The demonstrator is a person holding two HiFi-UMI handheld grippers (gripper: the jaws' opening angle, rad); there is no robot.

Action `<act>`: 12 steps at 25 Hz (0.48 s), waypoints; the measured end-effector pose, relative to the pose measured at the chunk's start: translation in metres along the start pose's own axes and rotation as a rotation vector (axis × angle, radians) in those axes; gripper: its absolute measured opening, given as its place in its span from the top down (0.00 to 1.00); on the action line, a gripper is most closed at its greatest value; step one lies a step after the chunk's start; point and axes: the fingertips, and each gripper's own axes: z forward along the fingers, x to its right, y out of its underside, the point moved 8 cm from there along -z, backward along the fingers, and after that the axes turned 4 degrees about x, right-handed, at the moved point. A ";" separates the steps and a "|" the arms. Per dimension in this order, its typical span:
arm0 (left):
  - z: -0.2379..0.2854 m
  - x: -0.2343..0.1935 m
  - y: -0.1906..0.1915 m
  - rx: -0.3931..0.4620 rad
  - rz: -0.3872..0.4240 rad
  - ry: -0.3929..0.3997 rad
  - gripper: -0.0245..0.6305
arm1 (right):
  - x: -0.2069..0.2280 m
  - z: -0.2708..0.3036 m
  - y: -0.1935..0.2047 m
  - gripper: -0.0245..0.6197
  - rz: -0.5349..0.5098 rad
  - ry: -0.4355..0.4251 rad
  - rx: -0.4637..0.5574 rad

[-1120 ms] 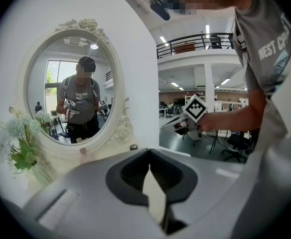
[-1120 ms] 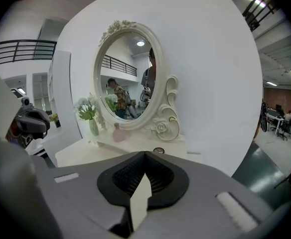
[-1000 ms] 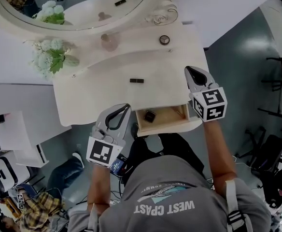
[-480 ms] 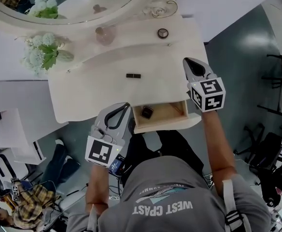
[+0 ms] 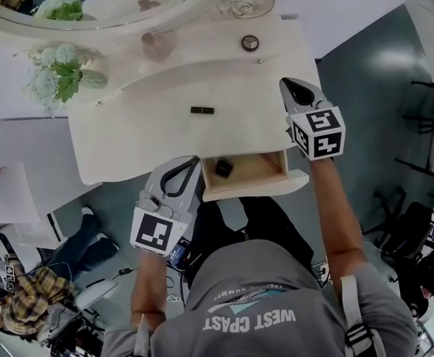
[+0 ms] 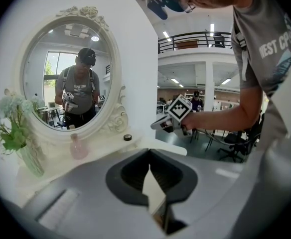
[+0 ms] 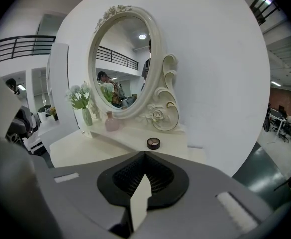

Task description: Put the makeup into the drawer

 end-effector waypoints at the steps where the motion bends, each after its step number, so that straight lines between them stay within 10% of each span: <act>1: 0.000 0.000 0.001 0.000 -0.001 0.000 0.96 | 0.000 0.002 0.001 0.96 -0.001 -0.002 -0.002; 12: 0.003 -0.001 0.013 -0.018 -0.022 0.001 0.96 | -0.001 0.017 0.004 0.96 -0.013 -0.011 -0.015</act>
